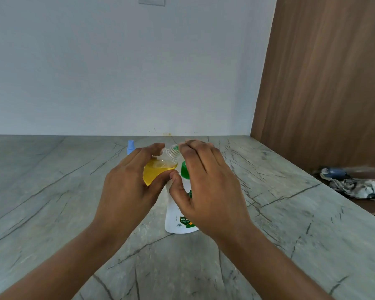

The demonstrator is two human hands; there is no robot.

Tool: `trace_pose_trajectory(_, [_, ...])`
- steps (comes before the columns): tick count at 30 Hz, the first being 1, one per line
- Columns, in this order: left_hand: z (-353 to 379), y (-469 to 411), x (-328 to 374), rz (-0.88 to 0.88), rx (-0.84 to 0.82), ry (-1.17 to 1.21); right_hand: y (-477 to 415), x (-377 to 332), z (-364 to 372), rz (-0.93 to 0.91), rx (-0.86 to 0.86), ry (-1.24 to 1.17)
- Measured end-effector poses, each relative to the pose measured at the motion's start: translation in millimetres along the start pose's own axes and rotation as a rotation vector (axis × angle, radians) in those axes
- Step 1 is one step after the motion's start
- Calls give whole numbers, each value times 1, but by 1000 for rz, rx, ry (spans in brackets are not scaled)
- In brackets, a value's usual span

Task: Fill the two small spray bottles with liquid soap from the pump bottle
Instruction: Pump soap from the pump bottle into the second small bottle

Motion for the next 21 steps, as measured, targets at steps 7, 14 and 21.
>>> trace_pose_trajectory(7, [1, -1, 0, 4, 10, 13, 3, 2, 3, -14, 58, 12])
trace_pose_trajectory(14, [3, 7, -8, 22, 5, 0, 11, -1, 6, 0, 75, -13])
trace_pose_trajectory(21, [3, 8, -10, 32, 0, -10, 11, -2, 7, 17, 73, -46])
Point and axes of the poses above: each hand's wrist, its own y-axis away from the middle knuckle, its own z-axis out of the palm, x = y × z, the point moved 5 cm from there along -y, towards the middle knuckle, and after that the axes turned 13 degrees about x, right-handed, at the moved point
